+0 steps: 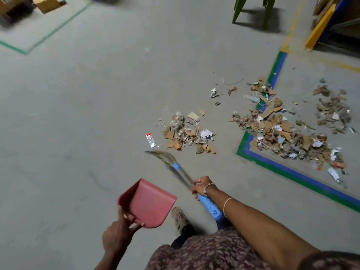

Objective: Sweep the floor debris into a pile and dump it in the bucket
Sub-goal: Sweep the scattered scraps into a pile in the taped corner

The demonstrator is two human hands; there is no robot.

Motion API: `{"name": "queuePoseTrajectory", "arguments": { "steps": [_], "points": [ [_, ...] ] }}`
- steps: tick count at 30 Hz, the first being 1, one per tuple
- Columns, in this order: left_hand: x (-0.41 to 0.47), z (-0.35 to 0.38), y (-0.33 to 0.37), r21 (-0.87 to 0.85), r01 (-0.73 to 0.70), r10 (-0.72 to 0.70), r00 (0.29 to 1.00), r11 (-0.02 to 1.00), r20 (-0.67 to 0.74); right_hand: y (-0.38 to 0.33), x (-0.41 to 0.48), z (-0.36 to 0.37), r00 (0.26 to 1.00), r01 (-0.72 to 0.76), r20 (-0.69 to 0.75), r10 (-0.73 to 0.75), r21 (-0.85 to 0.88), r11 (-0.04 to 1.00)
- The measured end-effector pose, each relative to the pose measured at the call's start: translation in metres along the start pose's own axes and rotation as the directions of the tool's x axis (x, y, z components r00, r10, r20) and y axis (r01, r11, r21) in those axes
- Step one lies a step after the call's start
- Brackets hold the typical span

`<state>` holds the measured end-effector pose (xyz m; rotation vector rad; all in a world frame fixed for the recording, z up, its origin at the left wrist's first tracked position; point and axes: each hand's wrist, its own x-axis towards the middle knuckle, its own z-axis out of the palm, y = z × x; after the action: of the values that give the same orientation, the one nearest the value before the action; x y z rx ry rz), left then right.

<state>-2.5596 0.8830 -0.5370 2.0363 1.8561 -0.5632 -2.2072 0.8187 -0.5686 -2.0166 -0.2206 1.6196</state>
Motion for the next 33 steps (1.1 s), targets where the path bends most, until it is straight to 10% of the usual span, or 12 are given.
{"name": "queuePoseTrajectory", "arguments": {
  "steps": [19, 33],
  "points": [
    [0.072, -0.028, -0.015, 0.039, -0.109, 0.109, 0.994, 0.993, 0.000, 0.015, 0.022, -0.101, 0.801, 0.036, -0.557, 0.219, 0.410, 0.912],
    [0.110, -0.033, -0.001, 0.026, -0.191, 0.191, 0.982, 0.981, -0.003, -0.005, -0.027, -0.028, 0.891, 0.176, -0.454, 0.007, 0.360, 0.916]
  ]
}}
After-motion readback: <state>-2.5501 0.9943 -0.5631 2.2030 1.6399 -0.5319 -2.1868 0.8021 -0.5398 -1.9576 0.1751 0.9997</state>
